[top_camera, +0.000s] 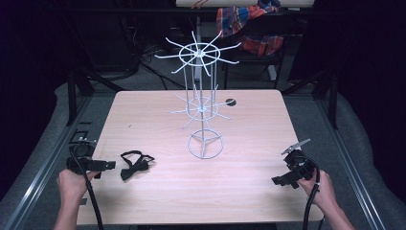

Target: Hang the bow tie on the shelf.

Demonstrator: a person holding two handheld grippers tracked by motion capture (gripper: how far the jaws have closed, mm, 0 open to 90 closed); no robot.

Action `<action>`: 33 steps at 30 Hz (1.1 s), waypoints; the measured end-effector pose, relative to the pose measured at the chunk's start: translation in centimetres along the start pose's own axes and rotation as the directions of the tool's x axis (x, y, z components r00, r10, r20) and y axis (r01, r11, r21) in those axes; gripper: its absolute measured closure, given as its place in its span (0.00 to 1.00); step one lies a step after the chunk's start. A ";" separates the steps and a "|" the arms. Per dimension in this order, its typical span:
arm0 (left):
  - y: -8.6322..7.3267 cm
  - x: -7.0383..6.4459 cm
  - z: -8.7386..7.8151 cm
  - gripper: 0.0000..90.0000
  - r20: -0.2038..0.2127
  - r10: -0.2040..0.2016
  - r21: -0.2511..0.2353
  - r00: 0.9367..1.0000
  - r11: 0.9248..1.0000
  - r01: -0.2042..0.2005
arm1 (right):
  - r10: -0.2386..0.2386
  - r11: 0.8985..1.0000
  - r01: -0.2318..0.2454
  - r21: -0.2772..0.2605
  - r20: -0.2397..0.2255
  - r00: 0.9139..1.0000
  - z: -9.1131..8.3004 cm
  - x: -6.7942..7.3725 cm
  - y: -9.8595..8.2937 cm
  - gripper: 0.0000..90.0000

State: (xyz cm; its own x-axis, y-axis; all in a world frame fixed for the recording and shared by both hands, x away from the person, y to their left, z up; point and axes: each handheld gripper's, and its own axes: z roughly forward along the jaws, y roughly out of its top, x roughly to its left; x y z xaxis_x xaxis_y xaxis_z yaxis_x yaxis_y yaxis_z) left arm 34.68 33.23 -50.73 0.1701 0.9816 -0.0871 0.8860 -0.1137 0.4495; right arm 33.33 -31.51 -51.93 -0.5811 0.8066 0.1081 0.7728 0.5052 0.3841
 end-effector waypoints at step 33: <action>1.0 0.1 -0.3 0.00 0.002 0.024 -0.100 1.000 0.995 -0.023 | -0.004 0.999 0.004 0.035 -0.008 1.000 1.0 -0.5 0.9 0.11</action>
State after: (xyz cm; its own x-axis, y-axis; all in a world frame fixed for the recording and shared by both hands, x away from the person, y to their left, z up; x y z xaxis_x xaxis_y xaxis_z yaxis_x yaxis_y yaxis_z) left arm 35.46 33.22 -50.00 0.1919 0.9783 -0.0778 0.8342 -0.1208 0.5380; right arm 34.56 -31.12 -52.55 -0.5861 0.8023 0.1135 0.7788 0.5191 0.3521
